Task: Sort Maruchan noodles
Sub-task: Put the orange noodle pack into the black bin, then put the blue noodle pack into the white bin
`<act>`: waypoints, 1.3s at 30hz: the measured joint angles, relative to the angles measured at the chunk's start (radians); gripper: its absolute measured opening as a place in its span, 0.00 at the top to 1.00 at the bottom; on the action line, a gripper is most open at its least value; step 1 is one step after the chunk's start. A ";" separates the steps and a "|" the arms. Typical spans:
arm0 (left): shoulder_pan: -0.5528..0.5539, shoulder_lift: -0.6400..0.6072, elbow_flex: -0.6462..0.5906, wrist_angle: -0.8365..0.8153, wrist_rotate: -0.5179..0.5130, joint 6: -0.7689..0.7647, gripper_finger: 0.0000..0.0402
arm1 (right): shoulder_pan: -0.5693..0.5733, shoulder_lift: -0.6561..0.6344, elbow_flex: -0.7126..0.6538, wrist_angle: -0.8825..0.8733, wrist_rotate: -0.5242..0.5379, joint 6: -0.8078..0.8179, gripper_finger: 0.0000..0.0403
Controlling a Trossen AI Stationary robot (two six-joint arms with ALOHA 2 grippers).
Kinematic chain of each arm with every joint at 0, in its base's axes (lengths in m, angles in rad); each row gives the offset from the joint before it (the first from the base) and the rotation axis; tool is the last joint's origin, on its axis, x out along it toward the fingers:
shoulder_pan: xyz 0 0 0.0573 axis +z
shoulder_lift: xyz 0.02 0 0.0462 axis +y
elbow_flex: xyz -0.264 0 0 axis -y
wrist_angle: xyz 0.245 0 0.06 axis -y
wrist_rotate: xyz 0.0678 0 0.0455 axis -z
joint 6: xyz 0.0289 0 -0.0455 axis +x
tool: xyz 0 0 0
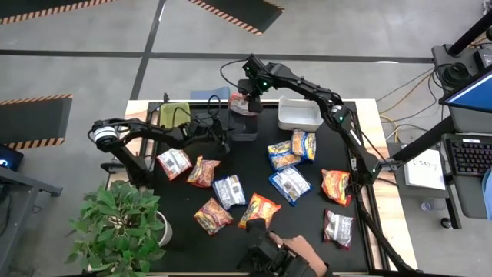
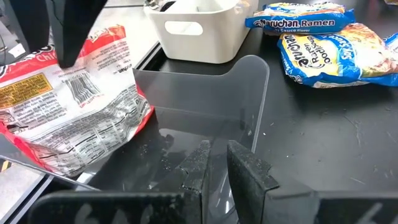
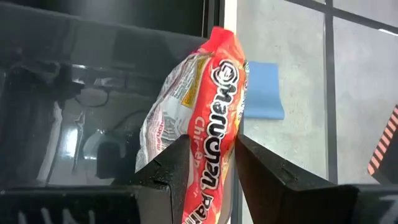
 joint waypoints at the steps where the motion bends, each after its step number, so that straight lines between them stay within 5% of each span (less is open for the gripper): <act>1: 0.000 0.000 0.000 0.000 0.000 0.000 0.91 | 0.000 0.000 0.003 0.000 0.000 0.000 0.71; 16: 0.000 0.000 0.000 0.000 0.000 -0.003 0.91 | 0.003 -0.089 0.015 -0.014 0.018 0.104 0.71; 23: 0.000 0.000 -0.001 0.000 -0.001 -0.014 0.91 | 0.010 -0.081 0.008 -0.118 -0.165 0.229 0.80; 27: 0.000 0.000 -0.001 0.000 -0.001 -0.019 0.91 | 0.024 -0.043 -0.006 -0.168 -0.167 0.228 0.88; 39: 0.000 0.000 -0.001 -0.001 -0.001 -0.019 0.91 | 0.026 0.006 -0.010 -0.175 0.049 0.201 0.98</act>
